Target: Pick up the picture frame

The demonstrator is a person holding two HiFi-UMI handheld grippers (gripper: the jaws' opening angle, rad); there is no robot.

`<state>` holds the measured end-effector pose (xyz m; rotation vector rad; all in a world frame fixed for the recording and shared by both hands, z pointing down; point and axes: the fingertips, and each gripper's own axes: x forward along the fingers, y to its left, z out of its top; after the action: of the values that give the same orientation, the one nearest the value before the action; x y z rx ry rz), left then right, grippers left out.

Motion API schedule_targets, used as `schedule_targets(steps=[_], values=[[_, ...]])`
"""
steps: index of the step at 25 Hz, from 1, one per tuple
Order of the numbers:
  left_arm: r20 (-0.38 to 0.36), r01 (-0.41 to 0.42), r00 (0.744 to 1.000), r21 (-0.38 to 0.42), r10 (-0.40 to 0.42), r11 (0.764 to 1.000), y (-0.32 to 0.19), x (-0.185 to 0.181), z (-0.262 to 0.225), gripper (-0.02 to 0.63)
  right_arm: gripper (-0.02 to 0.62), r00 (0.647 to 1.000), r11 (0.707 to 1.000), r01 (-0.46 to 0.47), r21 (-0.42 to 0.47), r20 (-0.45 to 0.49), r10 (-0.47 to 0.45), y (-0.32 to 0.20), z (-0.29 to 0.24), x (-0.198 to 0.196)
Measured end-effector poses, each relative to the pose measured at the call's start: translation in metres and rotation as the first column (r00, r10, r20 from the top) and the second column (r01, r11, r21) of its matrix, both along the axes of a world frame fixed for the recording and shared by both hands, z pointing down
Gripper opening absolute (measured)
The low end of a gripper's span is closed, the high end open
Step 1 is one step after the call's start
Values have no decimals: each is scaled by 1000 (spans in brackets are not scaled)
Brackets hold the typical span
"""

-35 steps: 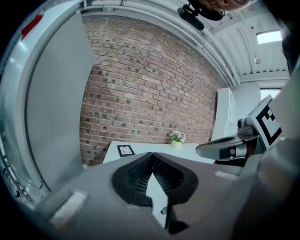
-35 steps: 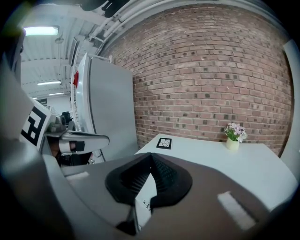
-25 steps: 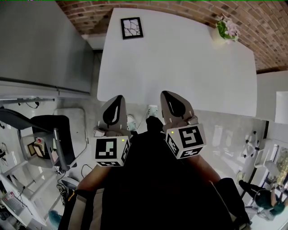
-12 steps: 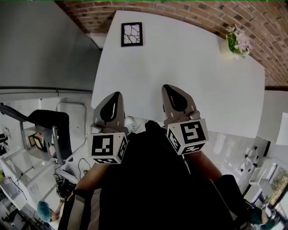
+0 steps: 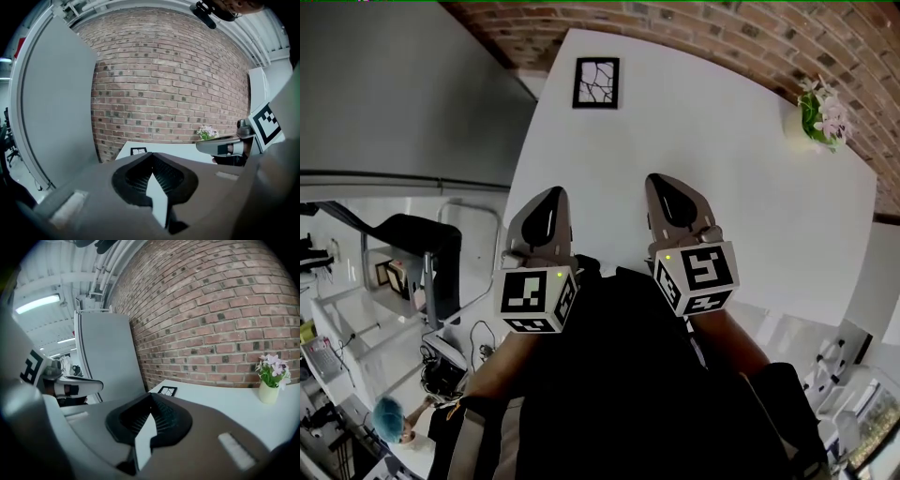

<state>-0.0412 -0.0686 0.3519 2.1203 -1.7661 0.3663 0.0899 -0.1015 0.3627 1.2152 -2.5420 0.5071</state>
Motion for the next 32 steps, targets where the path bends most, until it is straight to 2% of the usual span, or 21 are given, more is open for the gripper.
schedule_targets(steps=[4, 12, 21, 22, 25, 28, 32], values=[[-5, 3, 1000, -1, -3, 1000, -18, -7, 4, -3, 2, 1000, 1000, -12, -1, -16, 12, -14, 3, -7], [-32, -68, 997, -17, 67, 998, -71, -16, 21, -3, 2, 994, 997, -81, -14, -68, 80, -56, 18, -24], [-60, -141, 989, -101, 136, 985, -145, -46, 66, -1, 2, 984, 986, -136, -91, -126, 125, -116, 56, -68], [-66, -148, 988, -105, 141, 983, -152, -49, 70, 22, 2, 982, 985, -144, -98, -134, 130, -121, 61, -72], [-78, -167, 984, -129, 158, 978, -170, -52, 84, 34, 3, 977, 980, -158, -124, -162, 137, -136, 76, -81], [-81, -180, 982, -169, 168, 969, -185, -54, 103, 48, 56, 974, 973, -161, -163, -183, 130, -150, 94, -88], [-102, -195, 979, -228, 176, 954, -200, -56, 129, 69, 78, 968, 959, -188, -212, -207, 144, -166, 119, -89]])
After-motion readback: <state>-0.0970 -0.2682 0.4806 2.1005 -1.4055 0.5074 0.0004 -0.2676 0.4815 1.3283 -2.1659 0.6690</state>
